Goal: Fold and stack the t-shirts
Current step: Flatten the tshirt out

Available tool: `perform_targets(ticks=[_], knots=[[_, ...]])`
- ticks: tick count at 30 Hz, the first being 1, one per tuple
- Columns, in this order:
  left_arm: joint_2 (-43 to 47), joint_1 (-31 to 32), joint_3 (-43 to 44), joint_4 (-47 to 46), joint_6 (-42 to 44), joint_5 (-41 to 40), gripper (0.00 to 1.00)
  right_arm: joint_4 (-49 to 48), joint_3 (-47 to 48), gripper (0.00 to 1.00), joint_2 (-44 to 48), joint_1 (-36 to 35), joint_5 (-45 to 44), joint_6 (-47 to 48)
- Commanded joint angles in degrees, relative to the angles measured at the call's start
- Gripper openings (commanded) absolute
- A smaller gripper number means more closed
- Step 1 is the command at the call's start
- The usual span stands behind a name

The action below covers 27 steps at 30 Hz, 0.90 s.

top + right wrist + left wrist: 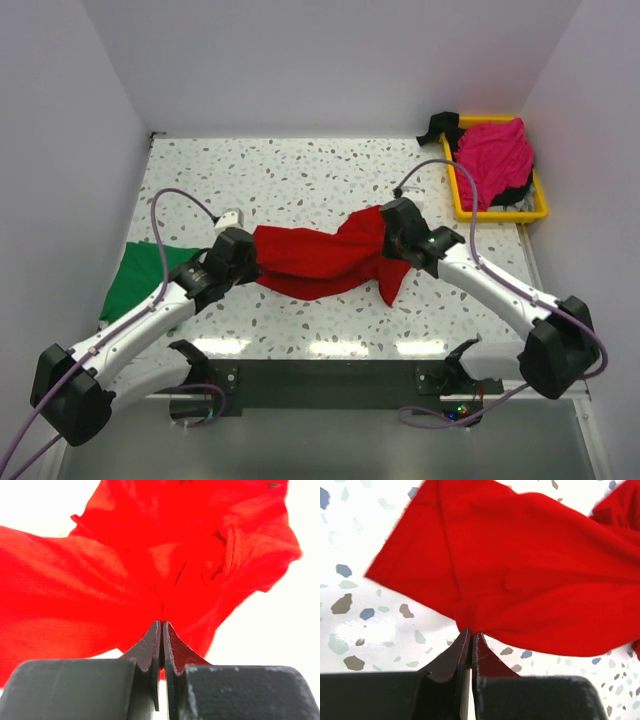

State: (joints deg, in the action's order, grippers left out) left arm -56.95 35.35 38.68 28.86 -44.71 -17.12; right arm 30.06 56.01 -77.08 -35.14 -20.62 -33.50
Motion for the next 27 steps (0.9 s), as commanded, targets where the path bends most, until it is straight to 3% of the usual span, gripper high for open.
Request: perform_targets(ticks=[1,7,11,15,17,18,19,27], knots=[[1.5,-2.4,1.1,0.7,1.3,-2.8,0.00,6.7,-3.4,0.03,7.1,0.8,-4.9,-2.2],[2.6,-6.0,1.1,-0.9,2.7,-1.4,0.00,8.4,-7.8,0.22,14.0,1.9,-4.9,-2.0],[2.0,-6.3,1.1,-1.4,3.2,-0.9,0.00,6.2,-8.1,0.24,10.9,1.9,-1.1,-2.0],[2.2,-6.9,1.0,-0.8,3.4,-1.7,0.00,4.8,-9.0,0.17,9.2,2.0,-0.8,-2.5],[2.5,-7.1,0.4,-1.2,3.7,-1.4,0.00,4.0,-9.3,0.23,8.9,2.0,-0.6,-2.5],[2.8,-7.4,0.3,-1.3,3.8,-1.3,0.00,3.5,-9.1,0.35,8.6,2.0,-0.4,-2.5],[2.7,-7.5,0.4,-1.4,3.8,-1.3,0.00,3.1,-8.9,0.39,8.4,2.0,-0.1,-2.5],[2.5,-7.7,0.3,-1.6,3.6,-0.4,0.00,-0.4,-5.7,0.49,7.5,2.0,2.3,-2.8]])
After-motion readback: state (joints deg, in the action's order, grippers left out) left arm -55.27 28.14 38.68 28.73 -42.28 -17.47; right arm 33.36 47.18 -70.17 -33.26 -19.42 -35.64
